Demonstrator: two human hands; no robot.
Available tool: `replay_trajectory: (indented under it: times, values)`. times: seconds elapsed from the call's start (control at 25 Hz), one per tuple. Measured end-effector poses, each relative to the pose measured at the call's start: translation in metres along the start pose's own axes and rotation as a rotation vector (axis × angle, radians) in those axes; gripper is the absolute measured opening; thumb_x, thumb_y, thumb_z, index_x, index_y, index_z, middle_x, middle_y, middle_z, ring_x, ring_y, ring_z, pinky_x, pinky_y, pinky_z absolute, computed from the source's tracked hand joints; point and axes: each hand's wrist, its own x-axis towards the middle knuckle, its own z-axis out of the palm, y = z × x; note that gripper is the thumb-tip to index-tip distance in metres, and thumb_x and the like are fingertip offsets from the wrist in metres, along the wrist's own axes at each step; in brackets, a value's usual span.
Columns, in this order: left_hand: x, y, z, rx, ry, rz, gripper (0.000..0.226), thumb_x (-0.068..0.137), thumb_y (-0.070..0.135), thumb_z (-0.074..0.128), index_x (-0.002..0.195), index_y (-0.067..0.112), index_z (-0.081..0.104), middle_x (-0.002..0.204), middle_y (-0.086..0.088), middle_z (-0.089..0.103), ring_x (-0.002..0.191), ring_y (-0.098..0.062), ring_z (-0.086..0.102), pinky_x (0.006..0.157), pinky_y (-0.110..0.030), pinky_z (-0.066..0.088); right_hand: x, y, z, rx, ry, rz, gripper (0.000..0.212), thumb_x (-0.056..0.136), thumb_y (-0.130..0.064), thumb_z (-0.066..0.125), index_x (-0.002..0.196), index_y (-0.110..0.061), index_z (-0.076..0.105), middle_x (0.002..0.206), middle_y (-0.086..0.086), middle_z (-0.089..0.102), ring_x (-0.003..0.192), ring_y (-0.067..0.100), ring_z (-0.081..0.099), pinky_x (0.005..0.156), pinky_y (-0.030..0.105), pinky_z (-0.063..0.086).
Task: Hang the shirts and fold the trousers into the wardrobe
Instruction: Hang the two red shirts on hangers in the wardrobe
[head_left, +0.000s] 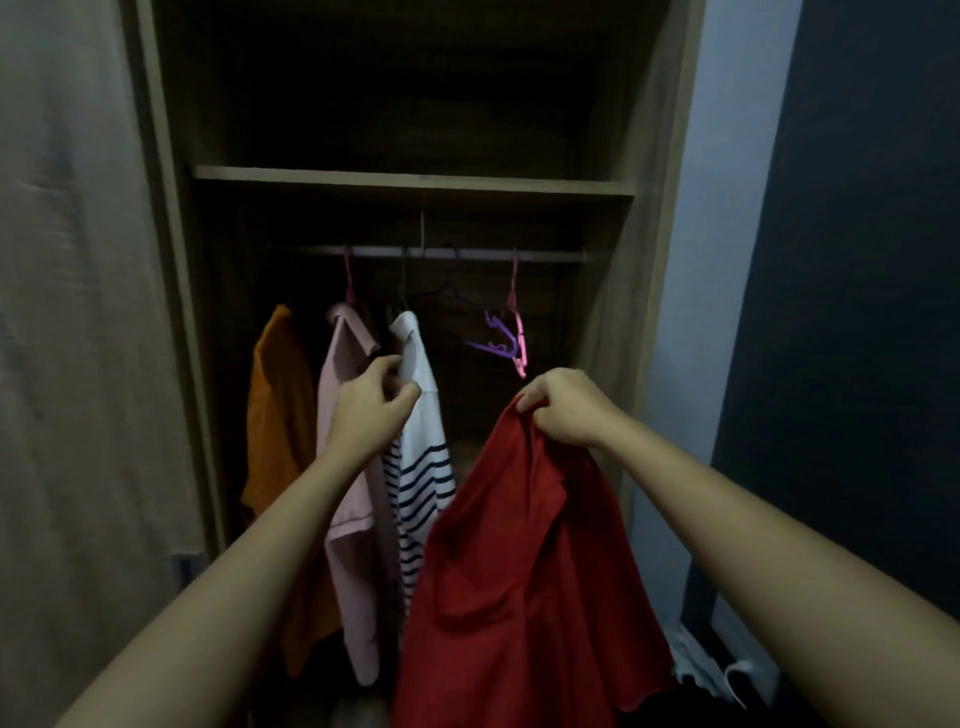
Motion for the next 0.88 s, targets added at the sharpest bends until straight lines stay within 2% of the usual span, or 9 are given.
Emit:
replay_trajectory:
  times: [0.16,0.24,0.32,0.4,0.48,0.56,0.64,0.76,0.88]
  values:
    - [0.067,0.001,0.049,-0.081,-0.161,-0.111,0.044,0.088,0.033,0.053,0.127,0.012,0.054,0.089,-0.003,0.067,0.075,-0.017,0.063,0.076,-0.031,0.052,0.031,0.004,-0.001,-0.08,-0.041,-0.032,0.039,0.076,0.005,0.051,0.106,-0.01,0.072,0.118,0.001,0.068,0.116,0.012,0.058,0.099,0.016,0.038]
    - [0.104,0.005,0.075,-0.201,-0.374,-0.236,0.034,0.093,0.038,0.052,0.11,0.01,0.061,0.088,-0.006,0.061,0.065,-0.014,0.056,0.061,-0.026,0.047,0.049,0.007,-0.01,-0.131,-0.072,-0.046,0.039,0.077,0.005,0.051,0.107,-0.01,0.071,0.12,0.0,0.067,0.117,0.012,0.056,0.101,0.017,0.038]
    - [0.142,0.005,0.103,-0.35,-0.463,-0.34,0.033,0.094,0.044,0.048,0.089,0.014,0.059,0.084,-0.005,0.055,0.065,-0.014,0.051,0.063,-0.027,0.043,0.066,0.012,-0.019,-0.192,-0.085,-0.063,0.039,0.077,0.005,0.052,0.108,-0.01,0.071,0.121,0.002,0.066,0.118,0.015,0.056,0.104,0.025,0.04]
    - [0.176,0.002,0.13,-0.482,-0.405,-0.377,0.042,0.094,0.046,0.045,0.103,0.007,0.059,0.096,-0.007,0.058,0.079,-0.019,0.055,0.075,-0.03,0.044,0.083,0.019,-0.023,-0.253,-0.097,-0.061,0.039,0.077,0.005,0.054,0.108,-0.011,0.07,0.121,0.003,0.066,0.117,0.017,0.057,0.103,0.029,0.042]
    - [0.203,0.0,0.151,-0.572,-0.277,-0.442,0.063,0.092,0.047,0.048,0.132,-0.002,0.043,0.127,-0.015,0.055,0.11,-0.028,0.055,0.095,-0.035,0.044,0.097,0.024,-0.024,-0.29,-0.111,-0.052,0.04,0.076,0.005,0.054,0.108,-0.011,0.07,0.12,0.005,0.067,0.116,0.02,0.058,0.101,0.03,0.044]
    - [0.221,0.004,0.172,-0.638,-0.202,-0.49,0.078,0.09,0.045,0.054,0.14,-0.007,0.025,0.139,-0.021,0.044,0.123,-0.032,0.049,0.101,-0.04,0.042,0.109,0.032,-0.024,-0.297,-0.1,-0.023,0.041,0.074,0.004,0.054,0.108,-0.013,0.071,0.119,0.005,0.067,0.114,0.021,0.059,0.099,0.033,0.046]
    - [0.23,0.009,0.187,-0.749,-0.23,-0.523,0.074,0.089,0.038,0.059,0.139,-0.007,0.027,0.135,-0.02,0.049,0.115,-0.032,0.056,0.084,-0.039,0.051,0.118,0.039,-0.022,-0.292,-0.084,-0.002,0.041,0.074,0.004,0.054,0.108,-0.014,0.071,0.118,0.006,0.067,0.112,0.022,0.06,0.097,0.035,0.047]
    - [0.245,0.011,0.197,-0.815,-0.323,-0.498,0.049,0.089,0.023,0.061,0.125,-0.007,0.045,0.11,-0.019,0.061,0.08,-0.027,0.062,0.048,-0.027,0.049,0.122,0.043,-0.016,-0.306,-0.081,0.002,0.042,0.073,0.004,0.055,0.109,-0.013,0.07,0.119,0.007,0.066,0.114,0.023,0.059,0.097,0.036,0.047]
    - [0.256,0.014,0.194,-0.868,-0.358,-0.507,0.022,0.091,0.008,0.054,0.112,0.0,0.052,0.084,-0.013,0.059,0.064,-0.017,0.056,0.033,-0.018,0.045,0.123,0.043,-0.011,-0.338,-0.084,-0.022,0.042,0.073,0.005,0.055,0.11,-0.01,0.068,0.121,0.009,0.064,0.116,0.025,0.057,0.099,0.036,0.045]
